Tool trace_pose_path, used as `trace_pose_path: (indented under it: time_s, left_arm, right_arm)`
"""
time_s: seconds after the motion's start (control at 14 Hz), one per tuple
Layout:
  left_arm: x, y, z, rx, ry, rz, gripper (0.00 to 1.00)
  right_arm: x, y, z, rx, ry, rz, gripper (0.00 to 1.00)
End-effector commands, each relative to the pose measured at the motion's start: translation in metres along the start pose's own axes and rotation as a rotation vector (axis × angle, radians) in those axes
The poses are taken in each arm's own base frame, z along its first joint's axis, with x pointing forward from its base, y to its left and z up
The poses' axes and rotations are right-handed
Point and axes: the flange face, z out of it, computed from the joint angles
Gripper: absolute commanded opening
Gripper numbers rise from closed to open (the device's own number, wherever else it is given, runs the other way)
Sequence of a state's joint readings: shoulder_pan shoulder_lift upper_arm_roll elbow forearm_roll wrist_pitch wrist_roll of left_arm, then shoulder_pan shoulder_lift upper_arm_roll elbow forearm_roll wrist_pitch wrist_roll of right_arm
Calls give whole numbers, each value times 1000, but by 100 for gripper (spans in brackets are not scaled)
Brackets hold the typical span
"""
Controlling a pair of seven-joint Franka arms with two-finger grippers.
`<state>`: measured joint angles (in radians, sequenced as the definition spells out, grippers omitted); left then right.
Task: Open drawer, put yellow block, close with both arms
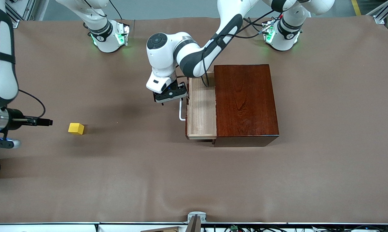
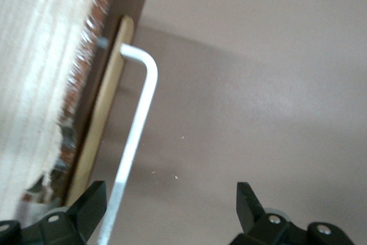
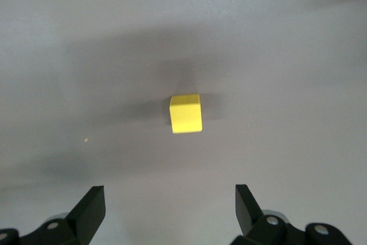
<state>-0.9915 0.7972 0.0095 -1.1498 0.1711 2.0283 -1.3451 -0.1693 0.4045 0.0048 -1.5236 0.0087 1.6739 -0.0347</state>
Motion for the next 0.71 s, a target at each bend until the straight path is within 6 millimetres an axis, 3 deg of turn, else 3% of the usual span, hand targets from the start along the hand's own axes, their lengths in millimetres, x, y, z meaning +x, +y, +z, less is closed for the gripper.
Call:
trace_pose_path:
  time_s: [0.0,0.21,0.43,0.64]
  left_arm:
    - [46,-26,-83,1,13,-54,100]
    - [101,-74,-152,28,20,-74,100]
    - [147,-126,-192,103,10,-131,100]
    - [198,-187,-233,121,-6,-63,100]
  right_arm:
    - [-3,6,16,20,7,4,100]
    - [-3,9,47,22,1,8,100]
    - [-5,9,78,22,-2,10,100]
    - [-8,9,110,19,17,4,100]
